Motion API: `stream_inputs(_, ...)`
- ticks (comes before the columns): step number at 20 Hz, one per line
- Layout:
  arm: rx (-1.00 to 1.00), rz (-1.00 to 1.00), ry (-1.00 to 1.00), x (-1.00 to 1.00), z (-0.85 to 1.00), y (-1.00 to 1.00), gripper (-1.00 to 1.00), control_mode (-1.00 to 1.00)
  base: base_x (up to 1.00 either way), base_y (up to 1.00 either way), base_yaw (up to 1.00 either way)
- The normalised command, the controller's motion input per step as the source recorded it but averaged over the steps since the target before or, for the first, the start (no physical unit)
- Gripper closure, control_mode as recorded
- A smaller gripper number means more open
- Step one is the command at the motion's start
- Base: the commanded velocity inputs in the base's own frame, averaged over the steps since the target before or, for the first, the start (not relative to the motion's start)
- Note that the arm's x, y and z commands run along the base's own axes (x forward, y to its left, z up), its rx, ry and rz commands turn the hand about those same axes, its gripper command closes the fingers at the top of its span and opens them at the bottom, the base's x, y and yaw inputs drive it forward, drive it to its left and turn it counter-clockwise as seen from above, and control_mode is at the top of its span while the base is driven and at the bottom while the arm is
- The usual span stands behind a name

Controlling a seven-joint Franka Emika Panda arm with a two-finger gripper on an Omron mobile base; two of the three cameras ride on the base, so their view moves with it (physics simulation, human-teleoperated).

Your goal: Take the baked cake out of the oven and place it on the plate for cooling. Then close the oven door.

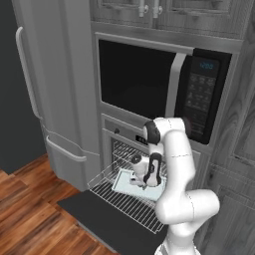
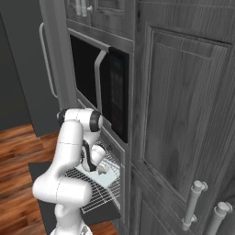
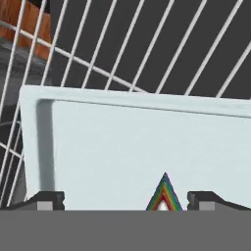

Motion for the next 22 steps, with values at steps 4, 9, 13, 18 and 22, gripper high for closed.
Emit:
stream_inputs(4,0.05,0.13,-0.02,0.32,-0.18,0.00,-1.00,-1.00,0.00,0.00,0.00)
stream_inputs(9,0.03,0.11,-0.02,0.14,-0.40,0.00,-1.00,-1.00,0.00,0.00,0.00)
stream_inputs(13,0.06,0.05,0.00,0.00,-0.59,0.00,-1.00,-1.00,0.00,0.00,0.00)
stream_inputs(18,0.04,0.00,-0.05,0.09,-0.49,0.00,-1.00,-1.00,0.00,0.00,0.00)
stream_inputs(22,0.01,0.00,-0.05,0.24,-0.21,0.00,-1.00,-1.00,0.00,0.00,0.00)
